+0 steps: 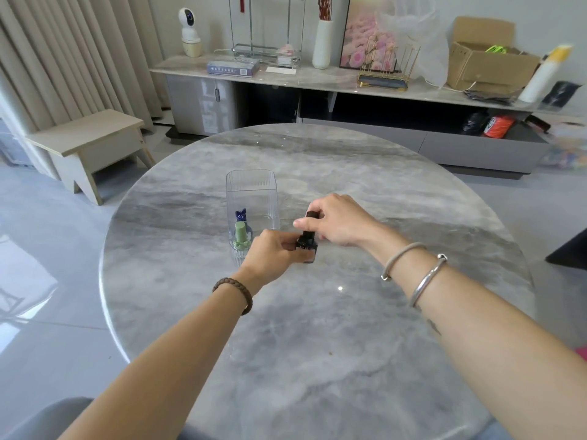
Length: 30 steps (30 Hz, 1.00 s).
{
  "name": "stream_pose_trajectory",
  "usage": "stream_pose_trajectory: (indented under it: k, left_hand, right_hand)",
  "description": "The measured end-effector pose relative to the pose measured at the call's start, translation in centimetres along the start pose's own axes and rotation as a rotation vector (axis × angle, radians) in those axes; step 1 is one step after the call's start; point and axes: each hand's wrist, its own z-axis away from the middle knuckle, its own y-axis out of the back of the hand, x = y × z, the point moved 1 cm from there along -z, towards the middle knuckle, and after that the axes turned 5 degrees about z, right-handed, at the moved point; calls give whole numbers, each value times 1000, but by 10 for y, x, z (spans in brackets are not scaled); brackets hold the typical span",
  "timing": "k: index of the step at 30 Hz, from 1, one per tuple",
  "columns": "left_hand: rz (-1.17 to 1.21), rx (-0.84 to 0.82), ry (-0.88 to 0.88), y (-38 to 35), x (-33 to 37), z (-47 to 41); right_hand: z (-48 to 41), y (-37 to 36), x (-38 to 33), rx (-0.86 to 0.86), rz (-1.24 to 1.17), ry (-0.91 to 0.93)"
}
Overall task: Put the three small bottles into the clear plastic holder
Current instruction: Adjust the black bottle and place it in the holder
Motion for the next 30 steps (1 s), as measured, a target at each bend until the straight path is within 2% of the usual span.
stream_pose_trajectory:
  k: [3, 5, 9, 11, 14, 16, 21, 25, 30]
  left_hand:
    - [-96, 236, -72, -1, 4, 0]
    - [-113, 314, -101, 4, 7, -1]
    - [-269, 273, -155, 30, 14, -7]
    - [-225, 262, -162, 47, 14, -10]
    - [-71, 402, -59, 71, 7, -13]
    - [-101, 455, 44, 79, -2, -16]
    - [-138, 247, 299, 75, -22, -26]
    - [-145, 198, 313, 70, -30, -30]
    - [-96, 173, 305, 72, -35, -37]
  right_hand:
    - [-7, 0, -14, 105, 78, 43]
    - [-13, 1, -23, 141, 76, 59]
    - [-25, 0, -30, 199, -60, 29]
    - [-31, -1, -32, 226, -94, 9]
    - [-37, -10, -34, 202, -96, -6]
    - [-40, -19, -37, 184, -81, -4]
    - [-47, -35, -43, 126, -138, -61]
    - [-51, -45, -41, 22, -165, -133]
    - [-58, -58, -38, -22, -34, -146]
